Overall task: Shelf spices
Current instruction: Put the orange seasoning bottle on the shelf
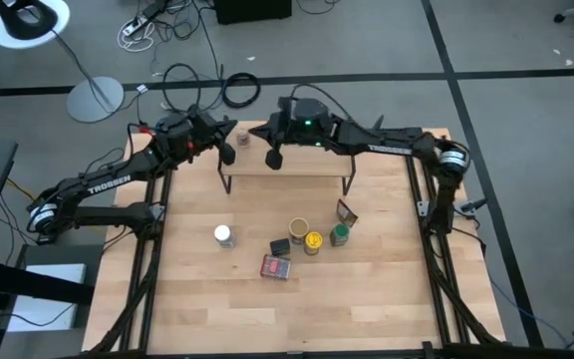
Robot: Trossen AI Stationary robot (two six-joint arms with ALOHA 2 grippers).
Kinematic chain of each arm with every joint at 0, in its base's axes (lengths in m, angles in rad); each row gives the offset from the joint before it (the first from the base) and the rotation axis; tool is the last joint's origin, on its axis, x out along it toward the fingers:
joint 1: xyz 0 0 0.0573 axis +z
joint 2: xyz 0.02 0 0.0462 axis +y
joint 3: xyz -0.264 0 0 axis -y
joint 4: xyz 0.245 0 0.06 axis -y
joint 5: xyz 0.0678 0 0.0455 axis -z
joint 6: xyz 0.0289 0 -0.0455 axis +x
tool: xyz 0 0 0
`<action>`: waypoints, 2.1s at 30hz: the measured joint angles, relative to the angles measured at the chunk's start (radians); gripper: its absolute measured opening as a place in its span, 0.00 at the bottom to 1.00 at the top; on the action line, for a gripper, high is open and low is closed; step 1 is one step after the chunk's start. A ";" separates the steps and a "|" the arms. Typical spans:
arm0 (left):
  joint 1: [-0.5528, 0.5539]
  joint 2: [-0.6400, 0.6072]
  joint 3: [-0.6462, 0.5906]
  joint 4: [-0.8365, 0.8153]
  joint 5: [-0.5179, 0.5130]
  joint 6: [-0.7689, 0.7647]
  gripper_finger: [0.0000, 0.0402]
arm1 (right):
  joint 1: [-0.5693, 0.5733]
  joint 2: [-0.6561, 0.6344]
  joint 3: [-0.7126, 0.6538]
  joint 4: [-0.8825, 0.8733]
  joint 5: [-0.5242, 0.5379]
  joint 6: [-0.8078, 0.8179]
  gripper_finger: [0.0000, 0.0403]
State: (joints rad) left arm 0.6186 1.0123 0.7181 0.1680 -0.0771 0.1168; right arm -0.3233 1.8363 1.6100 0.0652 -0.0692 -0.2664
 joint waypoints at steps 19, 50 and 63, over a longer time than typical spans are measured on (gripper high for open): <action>0.000 0.171 0.113 -0.263 0.099 0.040 0.00 | 0.212 -0.385 0.001 -0.172 0.246 -0.217 0.00; -0.004 0.224 0.151 -0.371 -0.119 0.037 0.00 | 0.230 -0.381 0.000 -0.202 0.280 -0.224 0.00; -0.004 0.224 0.149 -0.328 -0.104 0.029 0.00 | 0.230 -0.381 0.000 -0.213 0.284 -0.213 0.00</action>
State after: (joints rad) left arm 0.6151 1.2366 0.8673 -0.1598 -0.1812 0.1455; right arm -0.0933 1.4555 1.6104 -0.1478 0.2150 -0.4799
